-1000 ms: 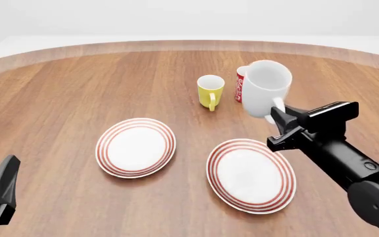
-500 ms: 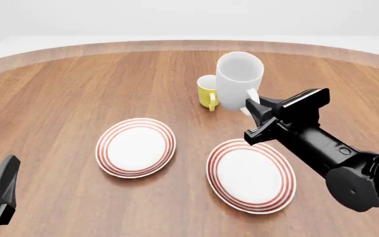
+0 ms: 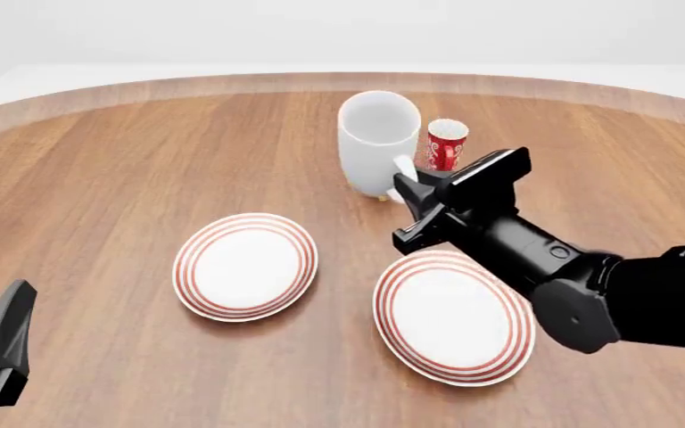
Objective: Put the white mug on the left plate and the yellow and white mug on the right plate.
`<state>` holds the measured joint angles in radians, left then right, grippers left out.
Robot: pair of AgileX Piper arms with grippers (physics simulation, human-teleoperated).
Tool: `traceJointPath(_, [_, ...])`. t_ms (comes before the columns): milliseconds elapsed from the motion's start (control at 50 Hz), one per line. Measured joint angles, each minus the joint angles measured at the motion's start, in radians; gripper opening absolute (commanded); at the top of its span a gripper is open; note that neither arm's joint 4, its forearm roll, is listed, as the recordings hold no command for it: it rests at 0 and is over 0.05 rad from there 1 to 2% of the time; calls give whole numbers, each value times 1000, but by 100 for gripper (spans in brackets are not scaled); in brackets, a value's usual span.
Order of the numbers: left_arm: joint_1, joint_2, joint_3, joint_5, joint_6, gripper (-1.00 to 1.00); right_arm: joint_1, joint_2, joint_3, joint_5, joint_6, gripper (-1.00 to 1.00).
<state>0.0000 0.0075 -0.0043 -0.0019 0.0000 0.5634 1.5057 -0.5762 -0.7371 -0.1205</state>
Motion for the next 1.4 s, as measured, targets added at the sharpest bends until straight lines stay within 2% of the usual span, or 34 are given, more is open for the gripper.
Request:
traceJointPath(680, [0, 0, 0, 0, 0, 100, 163, 182, -141, 7, 1, -100])
traceJointPath(1400, [0, 0, 0, 0, 0, 100, 251, 379, -292, 8, 26, -100])
